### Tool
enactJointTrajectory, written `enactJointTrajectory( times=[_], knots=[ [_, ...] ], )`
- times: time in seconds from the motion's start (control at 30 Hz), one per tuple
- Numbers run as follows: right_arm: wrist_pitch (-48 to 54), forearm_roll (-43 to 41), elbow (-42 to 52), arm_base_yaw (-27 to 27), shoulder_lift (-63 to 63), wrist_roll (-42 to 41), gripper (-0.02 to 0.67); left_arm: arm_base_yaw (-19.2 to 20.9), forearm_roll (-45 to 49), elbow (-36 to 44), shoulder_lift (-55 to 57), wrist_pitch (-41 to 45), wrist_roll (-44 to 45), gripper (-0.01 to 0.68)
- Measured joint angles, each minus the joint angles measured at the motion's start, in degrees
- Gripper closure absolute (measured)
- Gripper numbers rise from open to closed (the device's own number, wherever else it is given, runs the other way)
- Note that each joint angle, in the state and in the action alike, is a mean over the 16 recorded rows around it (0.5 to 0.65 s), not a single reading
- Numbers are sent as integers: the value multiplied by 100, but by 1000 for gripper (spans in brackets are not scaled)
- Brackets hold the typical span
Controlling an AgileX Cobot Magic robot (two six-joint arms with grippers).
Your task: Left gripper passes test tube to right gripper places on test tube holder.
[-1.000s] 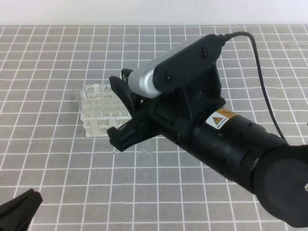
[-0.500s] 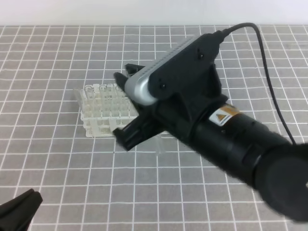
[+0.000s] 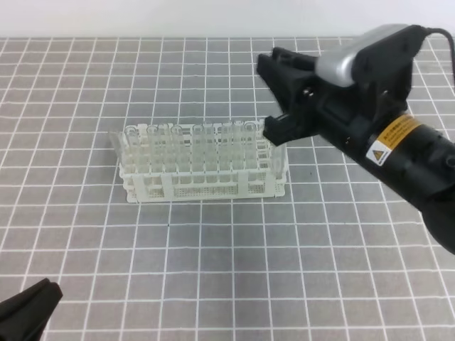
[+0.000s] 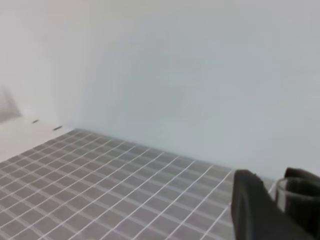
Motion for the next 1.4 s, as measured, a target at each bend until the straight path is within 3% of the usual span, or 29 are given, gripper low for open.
enactJointTrajectory(
  times=[0.17,0.43,1.4],
  knots=[
    [-670,-953,73,-505,313,933,563,0,0,0,0,1,1,656],
    [-1281,-1318,-17,-849,862,1051,563,0,1,2,0,6,2,656],
    [-2114,-1574,-97,-904,1868,1147,563,1,1,2,3,12,3,656]
  ],
)
